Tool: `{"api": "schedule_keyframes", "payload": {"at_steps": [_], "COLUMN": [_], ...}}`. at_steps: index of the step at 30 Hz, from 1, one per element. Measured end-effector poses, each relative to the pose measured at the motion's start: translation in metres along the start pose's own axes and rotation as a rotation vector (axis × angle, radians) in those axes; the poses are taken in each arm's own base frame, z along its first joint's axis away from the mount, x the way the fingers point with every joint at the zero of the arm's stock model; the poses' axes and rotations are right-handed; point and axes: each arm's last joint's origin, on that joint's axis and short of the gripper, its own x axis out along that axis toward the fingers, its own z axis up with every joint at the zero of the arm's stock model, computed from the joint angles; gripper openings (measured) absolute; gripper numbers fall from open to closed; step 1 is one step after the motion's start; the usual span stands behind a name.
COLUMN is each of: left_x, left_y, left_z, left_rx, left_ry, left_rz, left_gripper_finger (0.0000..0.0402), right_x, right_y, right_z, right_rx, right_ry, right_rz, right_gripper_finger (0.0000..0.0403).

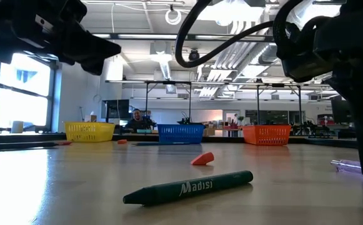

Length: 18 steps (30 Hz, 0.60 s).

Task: Sort crayons/erasers/pens/pencils in bins
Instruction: Put the violet pen into the orange bin

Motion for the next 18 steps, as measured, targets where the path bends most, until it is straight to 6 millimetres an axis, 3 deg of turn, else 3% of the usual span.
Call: {"api": "schedule_keyframes", "payload": {"at_steps": [10,18], "left_x": [-0.0001,-0.0001], "left_y": [0.0,-0.0001], "left_z": [-0.0042,-0.0049], "left_rx": [0.004,-0.005], "left_ry": [0.043,0.05], "left_rz": [0.0,-0.001], "left_gripper_finger": [0.0003,0.0003], "right_x": [0.001,-0.0015], "right_y": [0.0019,0.0053], "right_z": [0.0013,0.0035], "right_rx": [-0.056,-0.122], "right_ry": [-0.032,-0.047], "right_rz": [0.019,0.023], "right_gripper_finger": [0.0025,0.0031]}}
